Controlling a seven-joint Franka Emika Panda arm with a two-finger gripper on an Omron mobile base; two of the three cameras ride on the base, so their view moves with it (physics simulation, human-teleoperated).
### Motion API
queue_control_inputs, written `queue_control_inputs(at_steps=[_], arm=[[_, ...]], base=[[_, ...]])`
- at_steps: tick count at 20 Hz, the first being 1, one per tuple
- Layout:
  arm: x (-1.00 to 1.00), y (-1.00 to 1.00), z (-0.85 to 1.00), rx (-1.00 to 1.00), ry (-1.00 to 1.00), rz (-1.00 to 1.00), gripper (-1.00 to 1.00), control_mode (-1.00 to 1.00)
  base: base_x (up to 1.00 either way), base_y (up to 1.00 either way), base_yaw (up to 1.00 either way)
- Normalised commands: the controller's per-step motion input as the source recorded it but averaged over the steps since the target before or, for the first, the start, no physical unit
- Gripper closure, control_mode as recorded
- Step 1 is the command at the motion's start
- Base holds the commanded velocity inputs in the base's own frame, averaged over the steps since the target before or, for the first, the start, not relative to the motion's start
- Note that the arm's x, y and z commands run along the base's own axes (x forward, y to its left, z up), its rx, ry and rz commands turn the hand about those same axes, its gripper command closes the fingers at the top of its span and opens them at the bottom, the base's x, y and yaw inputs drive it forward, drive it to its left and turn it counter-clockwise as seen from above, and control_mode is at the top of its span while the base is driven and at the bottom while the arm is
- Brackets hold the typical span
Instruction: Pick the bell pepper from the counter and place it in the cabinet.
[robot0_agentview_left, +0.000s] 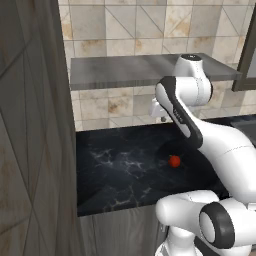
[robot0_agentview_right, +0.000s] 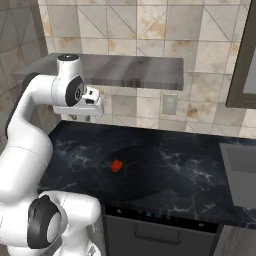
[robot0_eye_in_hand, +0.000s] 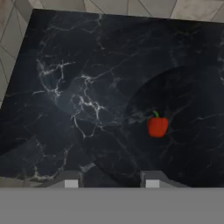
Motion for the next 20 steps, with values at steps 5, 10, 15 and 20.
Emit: queue_control_inputs(at_steps=[5, 10, 15, 20], arm=[[0.05, 0.0, 0.0, 0.0, 0.0, 0.0, -1.0, -1.0], [-0.06, -0.07, -0.28, 0.0, 0.03, 0.0, -1.0, -1.0], [-0.5, -0.52, -0.52, 0.0, 0.03, 0.0, -1.0, -1.0], [-0.25, -0.53, -0.48, 0.0, 0.06, -0.02, -1.0, -1.0]], base=[[0.0, 0.0, 0.0], [0.0, 0.0, 0.0], [0.0, 0.0, 0.0], [0.0, 0.0, 0.0]])
